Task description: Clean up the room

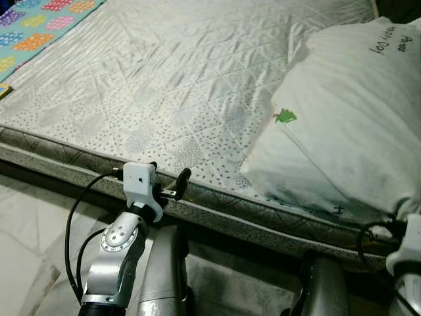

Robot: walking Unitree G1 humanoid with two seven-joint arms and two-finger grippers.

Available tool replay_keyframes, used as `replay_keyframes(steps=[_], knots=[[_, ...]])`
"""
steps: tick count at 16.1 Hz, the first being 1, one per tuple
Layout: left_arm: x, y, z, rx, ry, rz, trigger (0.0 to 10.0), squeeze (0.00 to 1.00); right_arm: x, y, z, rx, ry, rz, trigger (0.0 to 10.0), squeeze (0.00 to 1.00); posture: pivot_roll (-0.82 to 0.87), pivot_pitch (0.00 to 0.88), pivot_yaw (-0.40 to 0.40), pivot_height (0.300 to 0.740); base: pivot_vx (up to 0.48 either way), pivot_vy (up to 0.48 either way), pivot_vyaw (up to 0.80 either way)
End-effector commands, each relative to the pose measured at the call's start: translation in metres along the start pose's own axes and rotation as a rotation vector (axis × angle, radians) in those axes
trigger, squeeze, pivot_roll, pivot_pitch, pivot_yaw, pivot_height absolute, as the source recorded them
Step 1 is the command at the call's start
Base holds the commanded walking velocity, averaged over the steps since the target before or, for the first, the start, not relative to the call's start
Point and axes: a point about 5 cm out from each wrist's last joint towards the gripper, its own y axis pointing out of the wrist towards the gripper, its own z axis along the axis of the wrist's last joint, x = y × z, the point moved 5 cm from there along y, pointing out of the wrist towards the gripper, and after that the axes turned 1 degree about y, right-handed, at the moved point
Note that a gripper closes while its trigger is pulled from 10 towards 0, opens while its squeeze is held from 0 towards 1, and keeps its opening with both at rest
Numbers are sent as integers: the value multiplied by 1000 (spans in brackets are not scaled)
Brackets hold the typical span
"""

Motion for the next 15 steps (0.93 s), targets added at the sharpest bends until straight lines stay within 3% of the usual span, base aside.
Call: replay_keyframes(steps=[1, 2, 3, 5, 7, 10, 13, 15], knots=[[-3, -1, -3, -12, 10, 8, 10000, 0, 24, 13, -5, -29, -6, -87, 0, 0, -45, 133, 72, 493, 0, 0, 0], [-6, -2, -3, -11, 13, 16, 10000, 0, 26, 35, 16, 37, 7, -93, 0, 0, -38, 132, 68, 493, 0, 0, 0], [-7, -3, -2, -11, 15, 22, 10000, 0, 29, 47, 28, 65, 15, -104, 0, 0, -32, 131, 65, 493, 0, 0, 0], [-12, -7, -2, -9, 18, 47, 10000, 0, 58, 79, 59, 127, 31, -195, 0, 0, -10, 130, 55, 493, 0, 0, 0], [-14, -11, -3, -11, 17, 61, 10000, 0, 82, 94, 74, 155, 25, -260, 0, 0, -2, 133, 47, 493, 0, 0, 0], [-14, -13, -4, -14, 16, 65, 10000, 0, 101, 98, 87, 198, 14, -317, 0, 0, -2, 135, 42, 493, 0, 0, 0], [-14, -11, -4, -13, 15, 64, 10000, 0, 115, 81, 61, 146, -32, -360, 0, 0, -16, 139, 43, 493, 0, 0, 0], [-13, -11, -4, -16, 16, 58, 10000, 0, 127, 63, 21, 41, -31, -395, 0, 0, -28, 145, 50, 493, 0, 0, 0]])
